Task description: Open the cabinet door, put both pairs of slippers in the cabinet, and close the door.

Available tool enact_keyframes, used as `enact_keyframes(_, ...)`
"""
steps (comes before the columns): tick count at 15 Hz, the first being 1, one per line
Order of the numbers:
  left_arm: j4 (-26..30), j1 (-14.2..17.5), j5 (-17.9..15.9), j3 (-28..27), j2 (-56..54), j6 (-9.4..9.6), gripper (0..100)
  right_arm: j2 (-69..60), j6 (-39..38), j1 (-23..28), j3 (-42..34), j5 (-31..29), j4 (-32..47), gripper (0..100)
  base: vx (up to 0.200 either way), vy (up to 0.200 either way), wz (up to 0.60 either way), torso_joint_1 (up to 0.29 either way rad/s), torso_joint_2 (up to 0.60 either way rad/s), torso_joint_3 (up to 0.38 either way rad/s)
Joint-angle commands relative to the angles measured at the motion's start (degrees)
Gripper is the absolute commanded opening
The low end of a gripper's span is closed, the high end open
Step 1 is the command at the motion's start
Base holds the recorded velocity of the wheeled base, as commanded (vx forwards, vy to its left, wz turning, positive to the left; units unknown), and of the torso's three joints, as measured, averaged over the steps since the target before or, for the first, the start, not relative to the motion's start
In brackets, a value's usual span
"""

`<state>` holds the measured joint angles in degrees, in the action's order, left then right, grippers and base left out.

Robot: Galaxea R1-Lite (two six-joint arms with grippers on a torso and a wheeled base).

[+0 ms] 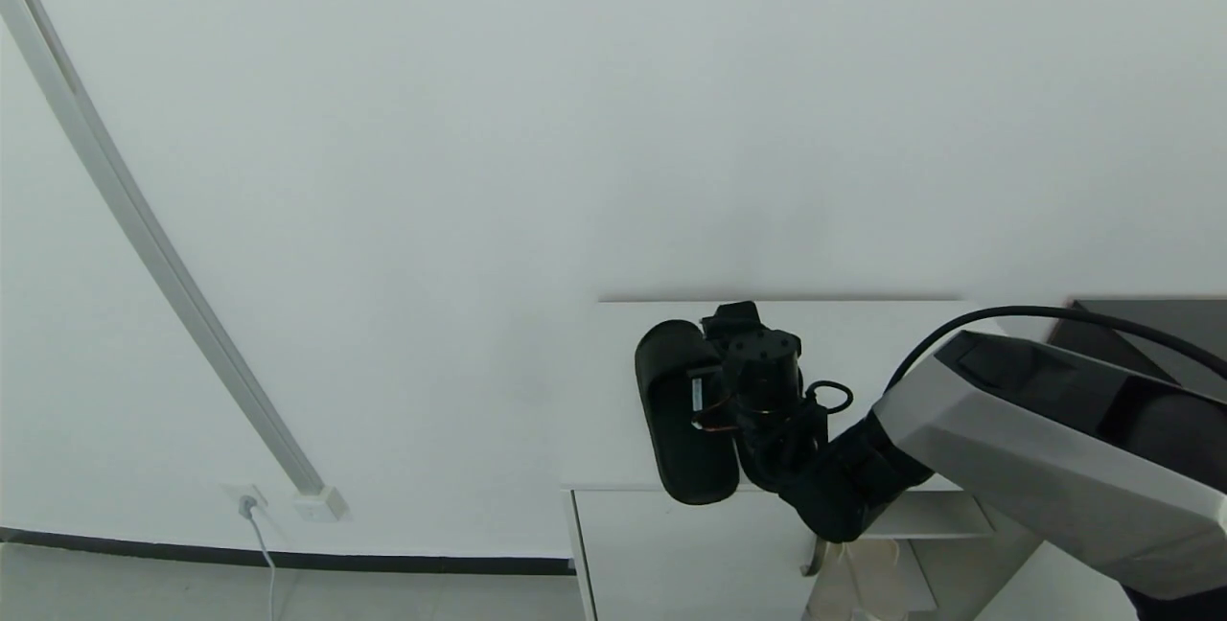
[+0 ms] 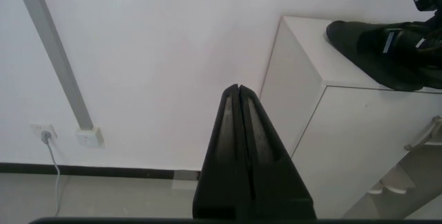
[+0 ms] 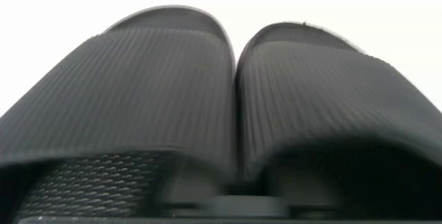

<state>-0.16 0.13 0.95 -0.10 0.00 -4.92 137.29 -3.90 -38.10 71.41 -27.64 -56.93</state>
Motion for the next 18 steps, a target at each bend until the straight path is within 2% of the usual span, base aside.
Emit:
enact_keyframes(1, -0.02, 0.04, 0.02, 0.01, 0.09, 0.00, 0, 0.08, 0.03, -0.05, -0.05, -0.05, 0.06, 0, 0.000, 0.000, 0.00, 0.000, 0.00, 0.000)
enact_keyframes(4, -0.02, 0.04, 0.02, 0.01, 0.00, 0.00, 0, -2.03, 0.03, -0.05, -0.57, -0.05, 0.15, 0, 0.000, 0.000, 0.00, 0.000, 0.00, 0.000)
enact_keyframes(6, -0.02, 0.04, 0.02, 0.01, 0.00, 0.00, 0, -5.63, 0.03, -0.31, -3.56, 0.74, 0.15, 0, 0.000, 0.000, 0.00, 0.000, 0.00, 0.000)
enact_keyframes(12, -0.02, 0.04, 0.02, 0.01, 0.00, 0.00, 0, -26.72, -0.14, -1.81, -29.31, 15.60, -0.20, 0, 0.000, 0.000, 0.00, 0.000, 0.00, 0.000)
enact_keyframes(15, -0.02, 0.04, 0.02, 0.01, 0.09, 0.00, 0, -33.49, -0.41, -3.92, -36.34, 18.41, -0.02, 0, 0.000, 0.000, 0.00, 0.000, 0.00, 0.000)
enact_keyframes(18, -0.02, 0.04, 0.10, 0.01, 0.00, 0.00, 0, -34.99, -0.23, -6.82, -37.66, 18.23, 0.15, 0, 0.000, 0.000, 0.00, 0.000, 0.00, 0.000)
